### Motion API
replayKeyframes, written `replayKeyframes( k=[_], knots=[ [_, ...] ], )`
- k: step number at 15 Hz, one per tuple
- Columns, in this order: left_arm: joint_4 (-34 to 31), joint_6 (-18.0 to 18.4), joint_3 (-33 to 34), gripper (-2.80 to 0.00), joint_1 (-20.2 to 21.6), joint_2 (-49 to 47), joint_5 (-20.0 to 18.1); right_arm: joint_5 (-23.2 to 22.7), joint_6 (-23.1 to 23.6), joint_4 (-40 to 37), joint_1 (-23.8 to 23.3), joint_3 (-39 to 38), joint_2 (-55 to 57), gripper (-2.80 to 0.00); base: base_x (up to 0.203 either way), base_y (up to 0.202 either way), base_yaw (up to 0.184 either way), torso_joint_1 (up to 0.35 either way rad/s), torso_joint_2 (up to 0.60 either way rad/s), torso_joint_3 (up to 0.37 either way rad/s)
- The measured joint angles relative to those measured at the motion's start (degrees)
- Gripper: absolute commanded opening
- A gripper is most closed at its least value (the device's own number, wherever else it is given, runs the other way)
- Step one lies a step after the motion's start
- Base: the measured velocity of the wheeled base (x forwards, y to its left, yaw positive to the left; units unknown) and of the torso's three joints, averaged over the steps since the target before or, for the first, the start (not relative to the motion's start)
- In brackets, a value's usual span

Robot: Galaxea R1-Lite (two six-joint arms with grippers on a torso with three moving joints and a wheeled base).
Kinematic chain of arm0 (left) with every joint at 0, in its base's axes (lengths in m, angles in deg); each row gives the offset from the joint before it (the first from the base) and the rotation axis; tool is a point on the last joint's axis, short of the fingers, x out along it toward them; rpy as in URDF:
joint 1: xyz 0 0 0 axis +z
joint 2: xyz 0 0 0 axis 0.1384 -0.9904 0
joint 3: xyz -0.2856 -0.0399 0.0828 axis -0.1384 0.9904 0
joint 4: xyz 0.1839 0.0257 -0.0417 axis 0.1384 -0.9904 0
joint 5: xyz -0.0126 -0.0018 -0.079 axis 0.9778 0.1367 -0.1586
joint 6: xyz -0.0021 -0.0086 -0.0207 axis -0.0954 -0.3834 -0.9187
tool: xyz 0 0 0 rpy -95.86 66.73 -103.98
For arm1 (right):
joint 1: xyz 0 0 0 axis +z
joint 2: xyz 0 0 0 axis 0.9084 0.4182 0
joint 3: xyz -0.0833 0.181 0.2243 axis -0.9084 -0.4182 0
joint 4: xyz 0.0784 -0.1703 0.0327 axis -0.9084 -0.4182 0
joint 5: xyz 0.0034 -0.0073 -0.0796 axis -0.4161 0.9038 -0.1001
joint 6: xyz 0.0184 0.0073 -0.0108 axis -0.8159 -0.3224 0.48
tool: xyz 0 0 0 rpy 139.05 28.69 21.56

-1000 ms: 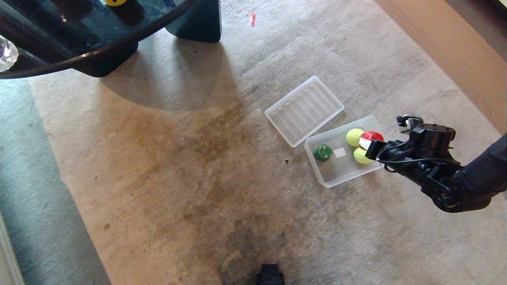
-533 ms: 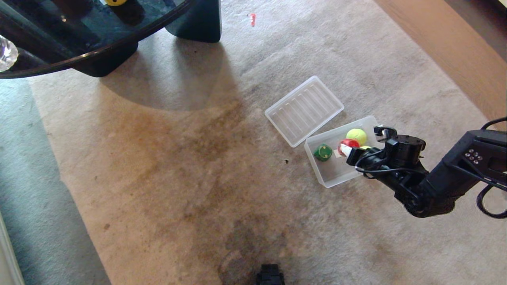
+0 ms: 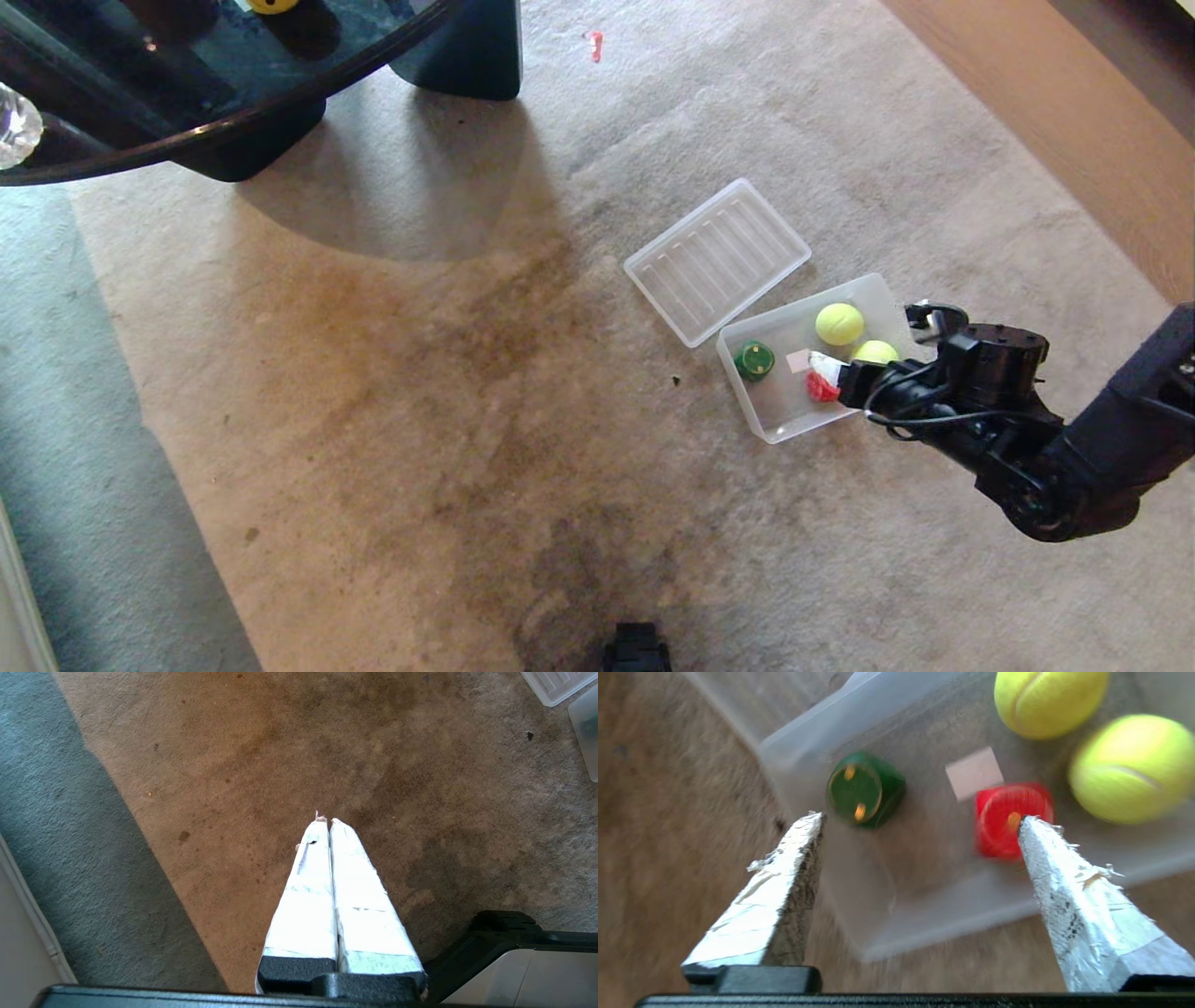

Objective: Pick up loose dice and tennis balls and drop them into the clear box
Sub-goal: Put the toys in the box, then pick up toys out of the box

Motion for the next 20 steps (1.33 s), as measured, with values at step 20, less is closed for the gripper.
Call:
replayKeyframes(
  k=[20],
  knots=[
    [0.01,0.03,0.0,-2.8,0.0,0.0,0.0,8.52,12.05,-80.17,-1.23,-33.64,-100.49,-2.8,0.0,0.0,0.0,0.0,0.0,0.0]
  ],
)
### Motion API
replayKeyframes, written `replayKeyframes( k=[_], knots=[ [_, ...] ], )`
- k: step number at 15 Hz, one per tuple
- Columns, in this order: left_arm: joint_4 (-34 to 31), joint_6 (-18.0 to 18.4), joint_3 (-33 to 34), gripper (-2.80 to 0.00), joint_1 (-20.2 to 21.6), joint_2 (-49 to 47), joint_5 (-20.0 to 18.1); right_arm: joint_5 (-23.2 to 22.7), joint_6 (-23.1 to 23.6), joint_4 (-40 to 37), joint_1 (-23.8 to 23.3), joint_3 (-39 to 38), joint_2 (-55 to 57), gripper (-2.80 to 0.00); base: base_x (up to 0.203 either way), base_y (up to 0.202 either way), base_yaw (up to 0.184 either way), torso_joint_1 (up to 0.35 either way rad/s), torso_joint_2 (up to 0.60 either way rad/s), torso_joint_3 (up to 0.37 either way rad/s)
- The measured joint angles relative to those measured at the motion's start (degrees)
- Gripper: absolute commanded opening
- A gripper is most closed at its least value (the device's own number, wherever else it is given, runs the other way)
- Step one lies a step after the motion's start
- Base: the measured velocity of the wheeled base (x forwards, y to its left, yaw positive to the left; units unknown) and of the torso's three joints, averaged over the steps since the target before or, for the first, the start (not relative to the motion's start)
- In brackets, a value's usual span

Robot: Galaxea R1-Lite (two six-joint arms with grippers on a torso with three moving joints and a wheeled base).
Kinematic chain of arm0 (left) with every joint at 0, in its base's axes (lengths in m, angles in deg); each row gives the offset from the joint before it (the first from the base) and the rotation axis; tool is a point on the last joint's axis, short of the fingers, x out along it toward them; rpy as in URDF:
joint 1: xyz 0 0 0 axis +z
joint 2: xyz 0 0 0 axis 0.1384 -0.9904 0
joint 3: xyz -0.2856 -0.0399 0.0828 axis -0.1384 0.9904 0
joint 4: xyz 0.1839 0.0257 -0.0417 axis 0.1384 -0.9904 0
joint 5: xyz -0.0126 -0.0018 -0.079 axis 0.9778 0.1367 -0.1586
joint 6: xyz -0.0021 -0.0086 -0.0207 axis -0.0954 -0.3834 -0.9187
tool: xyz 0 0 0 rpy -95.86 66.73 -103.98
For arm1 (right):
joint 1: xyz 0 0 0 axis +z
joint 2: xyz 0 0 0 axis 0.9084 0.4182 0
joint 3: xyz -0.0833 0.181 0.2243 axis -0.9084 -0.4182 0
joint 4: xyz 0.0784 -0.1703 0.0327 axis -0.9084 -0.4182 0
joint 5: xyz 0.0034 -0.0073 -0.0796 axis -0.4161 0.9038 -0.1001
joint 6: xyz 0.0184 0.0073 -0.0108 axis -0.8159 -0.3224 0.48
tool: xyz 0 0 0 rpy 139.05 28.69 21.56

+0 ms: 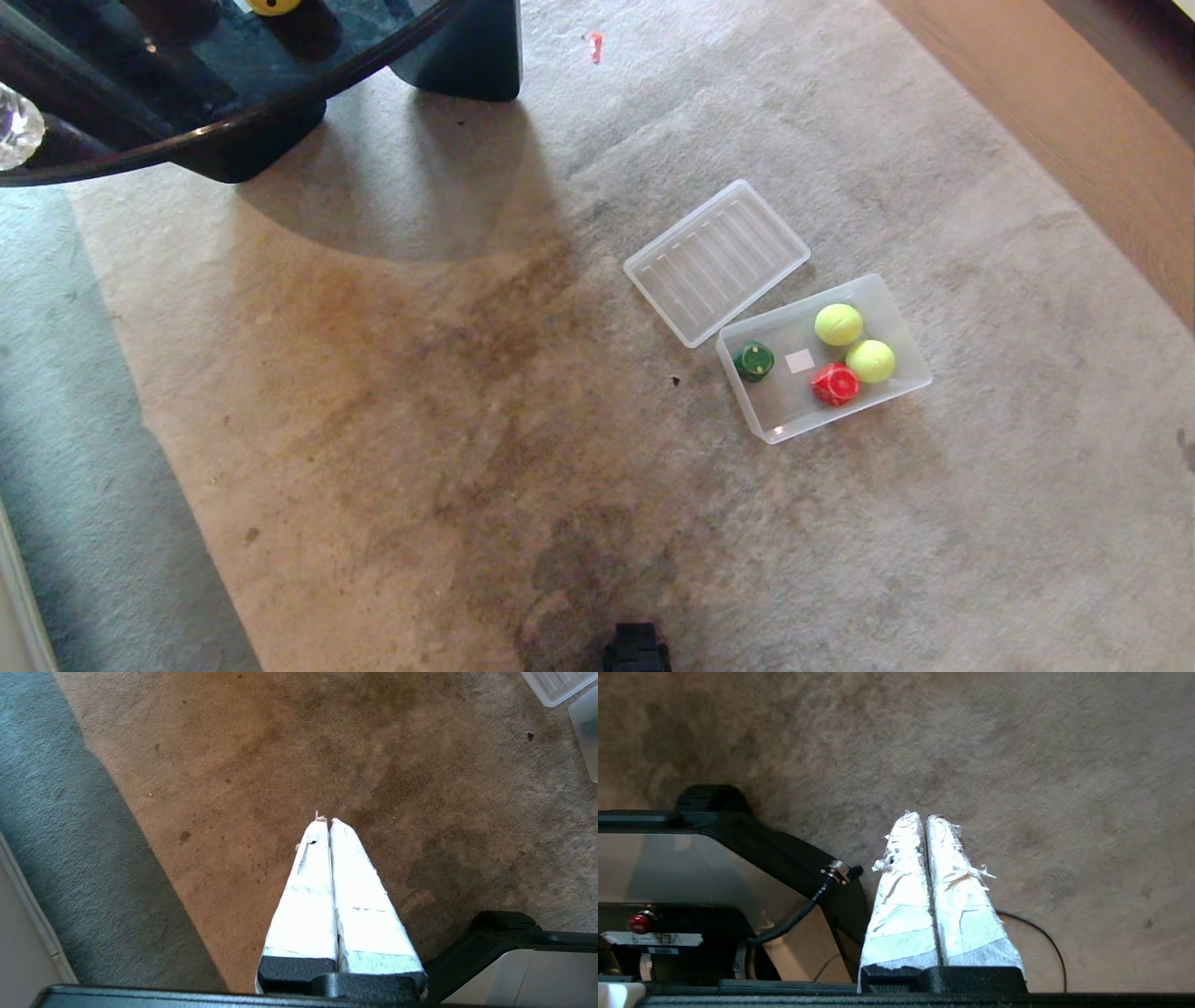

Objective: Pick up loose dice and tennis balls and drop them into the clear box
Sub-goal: Pick up toys out of the box

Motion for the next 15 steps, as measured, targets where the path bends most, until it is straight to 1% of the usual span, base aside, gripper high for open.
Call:
replayKeyframes(
  k=[1,2,4,5,9,15],
  knots=[
    [0.0,0.0,0.0,-2.8,0.0,0.0,-0.02,-0.05,0.17,0.12,-0.64,-0.23,-0.81,-2.8,0.0,0.0,0.0,0.0,0.0,0.0],
    [-0.01,0.0,0.0,-2.8,0.0,0.0,0.0,-0.76,0.7,0.09,-2.26,-0.46,-1.79,-2.8,0.0,0.0,0.0,0.0,0.0,0.0],
    [0.0,0.0,0.0,-2.8,0.0,0.0,0.0,-4.27,2.96,0.12,-5.5,-2.19,-4.75,-2.8,0.0,0.0,0.0,0.0,0.0,0.0],
    [0.02,0.0,0.0,-2.8,0.0,0.0,0.0,-5.02,3.57,0.14,-6.06,-2.92,-6.42,-2.8,0.0,0.0,0.0,0.0,0.0,0.0],
    [-0.01,0.0,0.0,-2.8,0.0,0.0,-0.02,-5.52,5.4,-0.49,-6.05,-3.69,-15.42,-2.8,0.0,0.0,0.0,0.0,0.0,0.0],
    [-0.01,0.0,0.0,-2.8,0.0,0.0,0.0,-5.58,4.43,-0.69,-5.92,-3.88,-18.56,-2.8,0.0,0.0,0.0,0.0,0.0,0.0]
  ],
)
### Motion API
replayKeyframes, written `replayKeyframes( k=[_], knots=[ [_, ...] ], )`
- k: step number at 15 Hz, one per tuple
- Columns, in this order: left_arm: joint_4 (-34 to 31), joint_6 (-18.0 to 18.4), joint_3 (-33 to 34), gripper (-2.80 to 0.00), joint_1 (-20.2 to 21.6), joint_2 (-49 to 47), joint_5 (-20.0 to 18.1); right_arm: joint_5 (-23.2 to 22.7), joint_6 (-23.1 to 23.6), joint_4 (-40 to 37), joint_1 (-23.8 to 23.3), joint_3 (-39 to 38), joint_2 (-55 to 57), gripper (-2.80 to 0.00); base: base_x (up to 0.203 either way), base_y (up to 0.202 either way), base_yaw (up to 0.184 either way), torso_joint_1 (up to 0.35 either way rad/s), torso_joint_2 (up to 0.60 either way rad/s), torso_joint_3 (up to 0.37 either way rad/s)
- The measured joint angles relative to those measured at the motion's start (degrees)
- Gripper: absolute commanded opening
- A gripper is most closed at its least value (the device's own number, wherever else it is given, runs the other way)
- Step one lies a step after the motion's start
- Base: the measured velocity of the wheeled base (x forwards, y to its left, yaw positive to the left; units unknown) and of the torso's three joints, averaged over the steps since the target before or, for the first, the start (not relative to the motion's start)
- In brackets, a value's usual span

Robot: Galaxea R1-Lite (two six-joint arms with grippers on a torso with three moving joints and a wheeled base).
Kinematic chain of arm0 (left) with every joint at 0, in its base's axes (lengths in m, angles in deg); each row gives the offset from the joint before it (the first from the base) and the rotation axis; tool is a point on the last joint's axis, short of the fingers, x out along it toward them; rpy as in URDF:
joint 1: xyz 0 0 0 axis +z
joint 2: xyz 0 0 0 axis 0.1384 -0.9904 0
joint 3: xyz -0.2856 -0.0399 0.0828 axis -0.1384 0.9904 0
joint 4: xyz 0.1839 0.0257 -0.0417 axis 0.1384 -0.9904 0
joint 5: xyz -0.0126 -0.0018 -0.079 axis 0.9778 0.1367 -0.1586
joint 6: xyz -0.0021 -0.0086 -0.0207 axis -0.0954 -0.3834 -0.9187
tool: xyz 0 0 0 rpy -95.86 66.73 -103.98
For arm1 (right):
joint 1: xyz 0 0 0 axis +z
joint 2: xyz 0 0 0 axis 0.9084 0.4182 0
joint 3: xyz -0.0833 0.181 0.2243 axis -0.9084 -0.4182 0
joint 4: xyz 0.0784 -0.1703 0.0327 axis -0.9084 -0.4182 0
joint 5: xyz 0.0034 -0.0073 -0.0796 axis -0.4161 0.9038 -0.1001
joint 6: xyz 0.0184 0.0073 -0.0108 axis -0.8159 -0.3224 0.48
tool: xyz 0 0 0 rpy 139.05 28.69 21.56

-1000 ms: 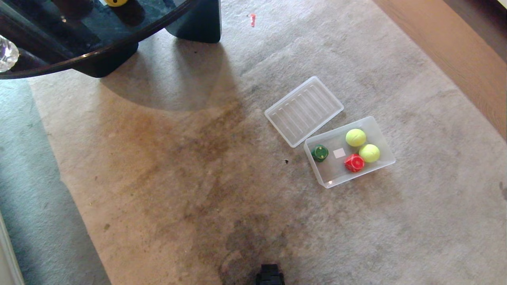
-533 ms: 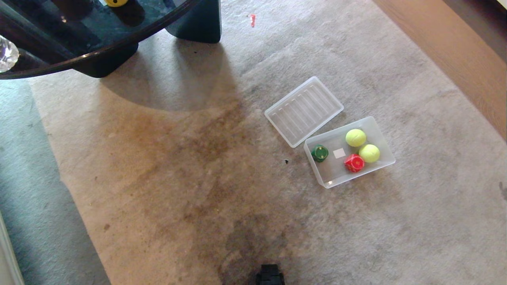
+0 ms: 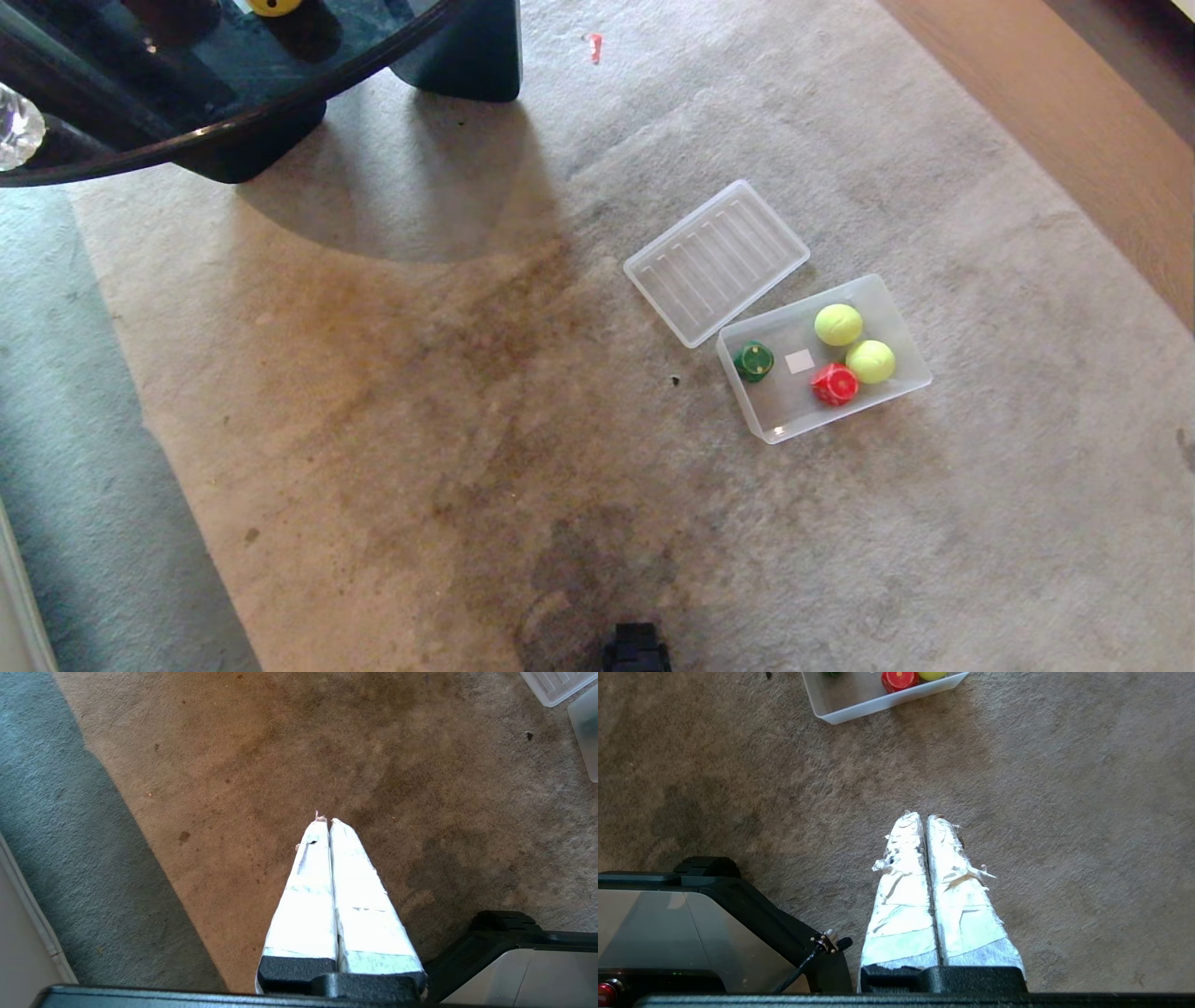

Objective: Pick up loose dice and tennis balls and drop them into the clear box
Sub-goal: Pick up toys out of the box

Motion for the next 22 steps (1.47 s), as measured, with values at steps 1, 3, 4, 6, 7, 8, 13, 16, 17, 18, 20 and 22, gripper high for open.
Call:
replayKeyframes(
  k=[1,3,4,6,7,8,13,16,17,18,20,22],
  knots=[
    [0.0,-0.02,0.0,-2.8,0.0,0.0,0.0,0.01,0.05,-0.02,0.0,0.0,-0.09,-2.8,0.0,0.0,0.0,0.0,0.0,0.0],
    [0.0,-0.02,0.0,-2.8,0.0,0.0,0.0,0.02,-0.03,-0.12,0.0,0.05,-0.2,-2.8,0.0,0.0,0.0,0.0,0.0,0.0],
    [0.02,-0.01,0.0,-2.8,0.0,0.0,-0.01,0.07,-0.31,-0.17,0.0,0.07,-0.22,-2.8,0.0,0.0,0.0,0.0,0.0,0.0],
    [0.01,-0.02,0.0,-2.8,0.0,0.0,0.0,0.07,-0.37,-0.22,-0.06,0.07,-0.25,-2.8,0.0,0.0,0.0,0.0,0.0,0.0],
    [0.0,0.0,0.0,-2.8,0.0,0.0,0.0,0.07,-0.39,-0.22,-0.06,0.07,-0.25,-2.8,0.0,0.0,0.0,0.0,0.0,0.0],
    [0.0,0.0,0.0,-2.8,0.0,0.0,-0.01,0.09,-0.37,-0.22,-0.06,0.07,-0.25,-2.8,0.0,0.0,0.0,0.0,0.0,0.0],
    [0.01,0.04,0.0,-2.8,0.0,0.0,0.0,0.09,-0.42,-0.24,-0.06,0.07,-0.25,-2.8,0.0,0.0,0.0,0.0,0.0,0.0],
    [-0.02,0.01,0.0,-2.8,0.0,0.0,0.0,0.07,-0.34,-0.24,-0.06,0.07,-0.25,-2.8,0.0,0.0,0.0,0.0,0.0,0.0],
    [0.02,0.1,0.0,-2.8,0.0,0.0,0.0,0.01,-0.04,-0.22,-0.04,0.07,-0.25,-2.8,0.0,0.0,0.0,0.0,0.0,0.0],
    [0.0,0.12,0.0,-2.8,0.0,0.0,0.0,-0.13,0.11,-0.17,-0.06,0.07,-0.25,-2.8,0.0,0.0,0.0,0.0,0.0,0.0],
    [-0.06,-0.08,0.0,-2.8,0.0,0.0,0.0,0.02,-0.09,-0.2,-0.06,0.07,-0.25,-2.8,0.0,0.0,0.0,0.0,0.0,0.0],
    [-0.09,-0.03,0.0,-2.8,0.0,0.0,0.0,0.0,-0.11,-0.17,-0.06,0.07,-0.22,-2.8,0.0,0.0,0.0,0.0,0.0,0.0]
  ],
)
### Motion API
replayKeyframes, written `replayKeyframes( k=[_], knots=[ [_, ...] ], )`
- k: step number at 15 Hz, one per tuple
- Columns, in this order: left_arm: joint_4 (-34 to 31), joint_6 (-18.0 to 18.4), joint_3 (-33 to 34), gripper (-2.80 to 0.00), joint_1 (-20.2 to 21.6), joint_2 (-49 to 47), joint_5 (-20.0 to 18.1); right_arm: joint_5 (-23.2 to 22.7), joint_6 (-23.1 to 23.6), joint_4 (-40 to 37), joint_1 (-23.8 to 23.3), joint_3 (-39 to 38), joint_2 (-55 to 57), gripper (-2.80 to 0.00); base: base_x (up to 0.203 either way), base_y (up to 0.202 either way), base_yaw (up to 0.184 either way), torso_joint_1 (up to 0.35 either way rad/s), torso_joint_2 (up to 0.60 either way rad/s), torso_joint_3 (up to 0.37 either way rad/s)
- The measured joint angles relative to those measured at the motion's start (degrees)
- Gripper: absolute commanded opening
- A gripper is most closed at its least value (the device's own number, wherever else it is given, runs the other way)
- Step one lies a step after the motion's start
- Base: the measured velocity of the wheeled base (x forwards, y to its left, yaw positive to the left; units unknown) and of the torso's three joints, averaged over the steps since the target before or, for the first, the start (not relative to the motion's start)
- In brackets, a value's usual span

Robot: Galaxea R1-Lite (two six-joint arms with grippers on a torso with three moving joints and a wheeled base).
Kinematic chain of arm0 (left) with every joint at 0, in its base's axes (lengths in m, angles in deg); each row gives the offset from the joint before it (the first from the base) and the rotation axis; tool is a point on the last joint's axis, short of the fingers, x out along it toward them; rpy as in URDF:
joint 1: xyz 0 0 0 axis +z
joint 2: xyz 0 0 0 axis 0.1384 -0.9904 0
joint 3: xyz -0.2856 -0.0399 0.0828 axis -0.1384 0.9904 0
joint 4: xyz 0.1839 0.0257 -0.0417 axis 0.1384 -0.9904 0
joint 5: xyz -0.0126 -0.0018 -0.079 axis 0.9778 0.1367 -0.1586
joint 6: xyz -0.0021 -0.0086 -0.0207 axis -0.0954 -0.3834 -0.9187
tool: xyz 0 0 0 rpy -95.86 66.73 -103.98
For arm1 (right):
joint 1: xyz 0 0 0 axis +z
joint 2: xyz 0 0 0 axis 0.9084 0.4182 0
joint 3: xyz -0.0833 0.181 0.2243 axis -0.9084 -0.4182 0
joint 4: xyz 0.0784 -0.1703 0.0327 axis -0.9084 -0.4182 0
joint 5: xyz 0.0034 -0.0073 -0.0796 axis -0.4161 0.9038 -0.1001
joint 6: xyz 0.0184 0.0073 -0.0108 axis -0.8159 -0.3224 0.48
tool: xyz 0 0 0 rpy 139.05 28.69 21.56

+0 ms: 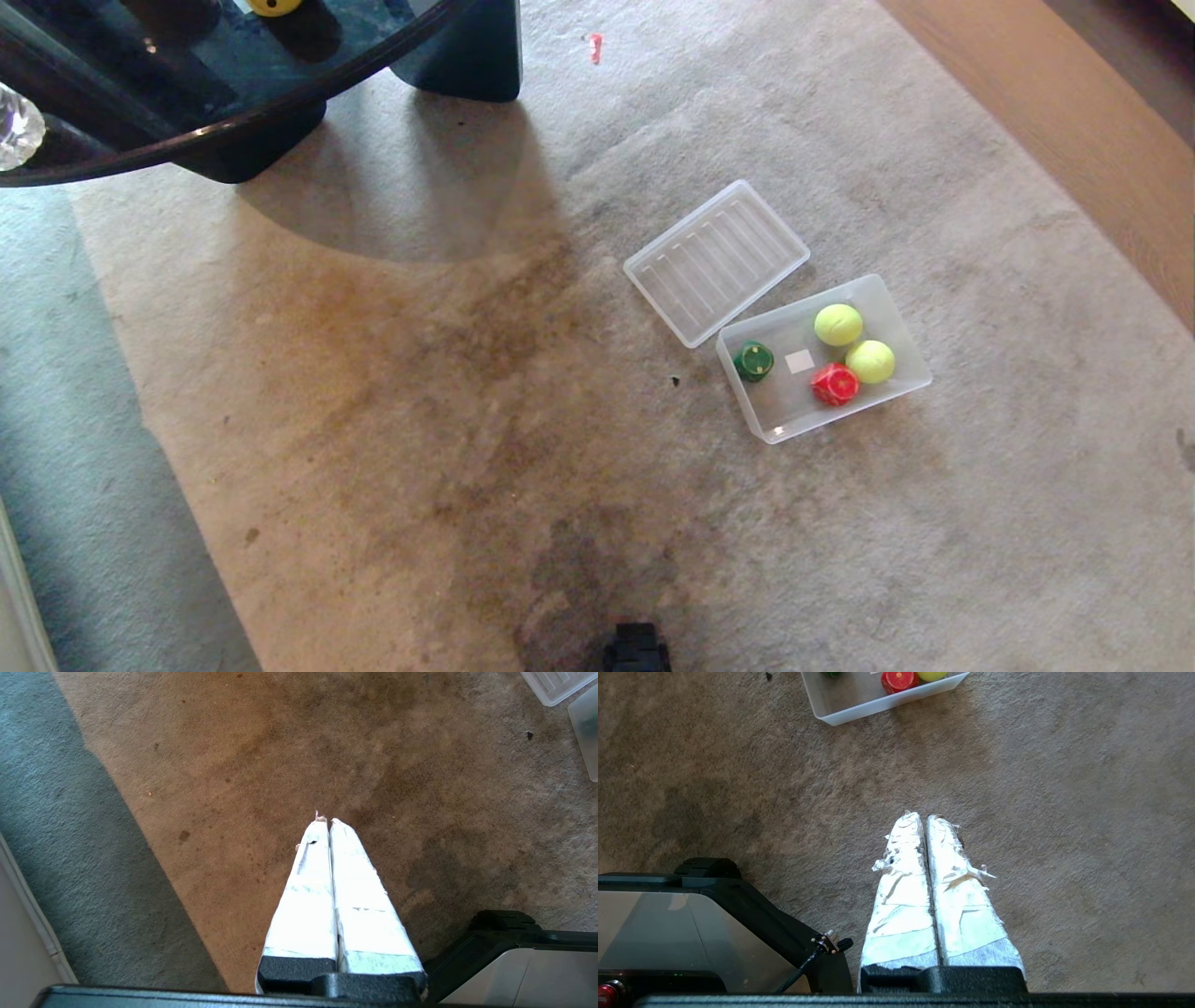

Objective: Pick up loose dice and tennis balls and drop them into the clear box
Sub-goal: Pick up toys out of the box

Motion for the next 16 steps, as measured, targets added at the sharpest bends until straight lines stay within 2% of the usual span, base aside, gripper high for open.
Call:
replayKeyframes(
  k=[13,16],
  knots=[
    [0.02,-0.16,0.0,-2.8,0.0,0.0,-0.04,0.07,-0.23,0.01,-0.02,0.0,0.04,-2.8,0.0,0.0,0.0,0.0,0.0,0.003],
    [0.0,-0.19,0.0,-2.8,0.0,0.0,-0.02,0.08,-0.15,0.02,-0.05,0.0,0.04,-2.8,0.0,0.0,0.0,0.004,0.0,0.167]
  ],
)
